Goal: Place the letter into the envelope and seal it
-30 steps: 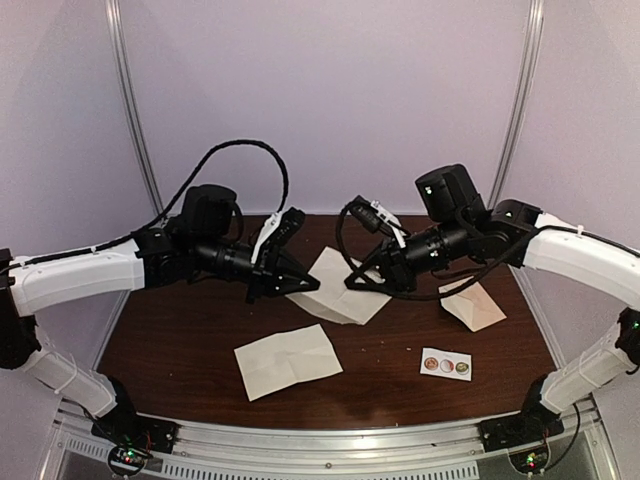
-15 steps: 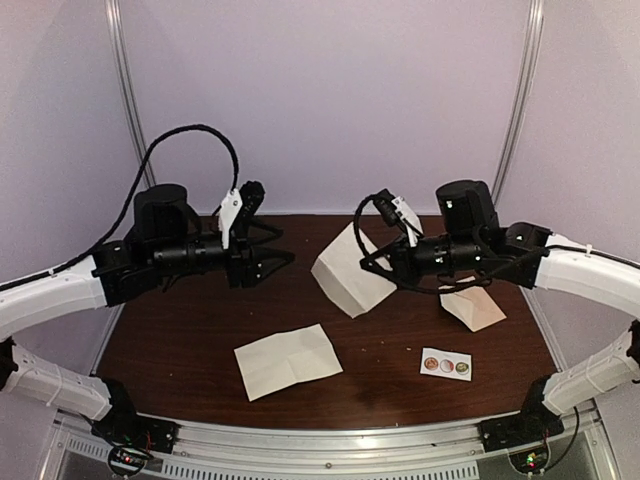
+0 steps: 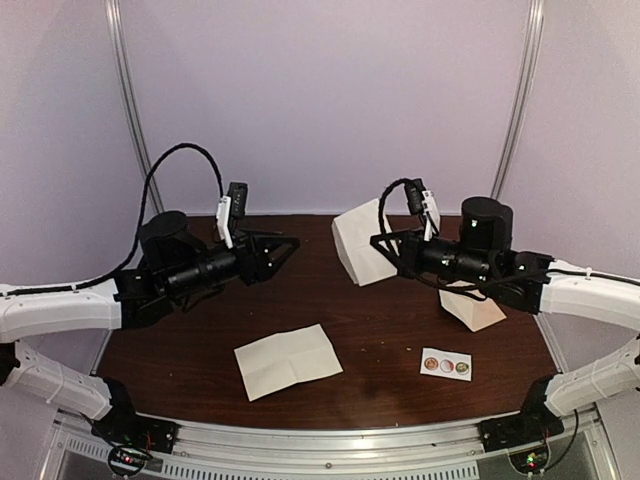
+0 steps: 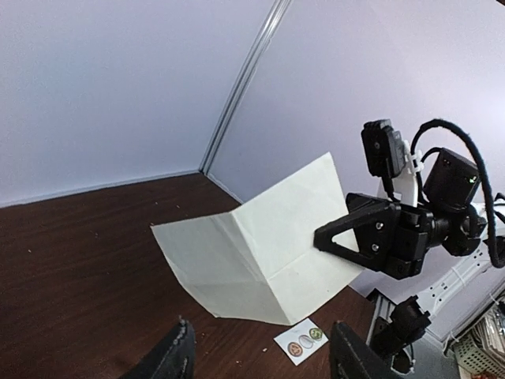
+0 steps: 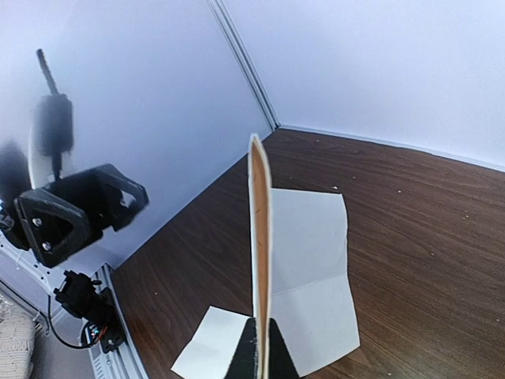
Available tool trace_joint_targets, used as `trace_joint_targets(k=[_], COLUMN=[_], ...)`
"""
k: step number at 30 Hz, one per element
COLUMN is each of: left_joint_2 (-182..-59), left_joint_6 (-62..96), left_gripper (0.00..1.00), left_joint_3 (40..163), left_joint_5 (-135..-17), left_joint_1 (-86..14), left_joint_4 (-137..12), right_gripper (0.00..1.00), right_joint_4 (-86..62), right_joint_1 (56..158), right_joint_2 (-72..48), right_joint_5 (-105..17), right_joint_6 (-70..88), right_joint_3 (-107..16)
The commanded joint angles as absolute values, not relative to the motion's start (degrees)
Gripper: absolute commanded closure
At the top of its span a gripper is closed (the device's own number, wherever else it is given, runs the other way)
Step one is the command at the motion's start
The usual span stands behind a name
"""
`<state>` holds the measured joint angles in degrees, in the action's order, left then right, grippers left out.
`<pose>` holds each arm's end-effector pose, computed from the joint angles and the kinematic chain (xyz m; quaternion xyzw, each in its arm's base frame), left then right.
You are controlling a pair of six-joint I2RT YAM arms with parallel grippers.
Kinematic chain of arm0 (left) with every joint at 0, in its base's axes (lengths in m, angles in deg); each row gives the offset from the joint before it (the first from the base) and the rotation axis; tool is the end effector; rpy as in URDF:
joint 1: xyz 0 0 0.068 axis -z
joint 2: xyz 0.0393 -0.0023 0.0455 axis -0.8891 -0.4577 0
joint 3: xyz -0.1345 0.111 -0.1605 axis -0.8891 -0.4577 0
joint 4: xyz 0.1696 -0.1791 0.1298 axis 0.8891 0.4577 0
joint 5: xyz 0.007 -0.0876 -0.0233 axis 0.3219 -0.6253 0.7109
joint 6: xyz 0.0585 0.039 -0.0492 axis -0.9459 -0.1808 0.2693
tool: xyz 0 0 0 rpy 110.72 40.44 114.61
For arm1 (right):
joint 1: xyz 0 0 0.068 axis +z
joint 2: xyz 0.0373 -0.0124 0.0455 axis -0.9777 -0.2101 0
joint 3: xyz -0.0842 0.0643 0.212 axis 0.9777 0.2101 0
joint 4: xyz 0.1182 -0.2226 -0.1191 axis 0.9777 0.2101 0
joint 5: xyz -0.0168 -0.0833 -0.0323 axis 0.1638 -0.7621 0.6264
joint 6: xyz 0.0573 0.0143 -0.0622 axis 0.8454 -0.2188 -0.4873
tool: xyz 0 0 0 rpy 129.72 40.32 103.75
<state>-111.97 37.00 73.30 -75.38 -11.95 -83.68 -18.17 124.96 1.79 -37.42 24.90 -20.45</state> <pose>0.2107 -0.2748 0.2763 0.1645 0.6857 -0.5032 0.4995 0.2231 0.2665 0.2768 -0.2355 0.7318 0.4393 0.4648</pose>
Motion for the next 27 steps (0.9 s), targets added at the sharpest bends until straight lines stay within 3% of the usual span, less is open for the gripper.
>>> trace_joint_targets(k=[1, 19, 24, 27], left_joint_2=[-115.5, -122.5, -121.7, -121.3], left_joint_6=[46.2, 48.2, 48.2, 48.1], left_gripper=[0.41, 0.42, 0.54, 0.67], left_joint_3=[73.7, 76.1, 74.9, 74.5], left_joint_5=[-77.1, -90.4, -90.1, -90.3], left_joint_1=[-8.7, -7.2, -7.3, -7.3], left_joint_4=[-94.4, -103.7, -104.3, -104.4], right_gripper=[1.00, 1.00, 1.00, 1.00], right_joint_4=[-29.3, -34.6, -34.5, -34.4], right_joint_1=[126.9, 131.1, 131.4, 131.4], right_joint_2=[2.6, -0.6, -1.7, -2.0], right_joint_5=[-32.4, -22.6, -23.4, -24.3], right_joint_6=[27.4, 26.0, 26.3, 26.7], right_joint_3=[-19.5, -21.1, -21.5, -21.8])
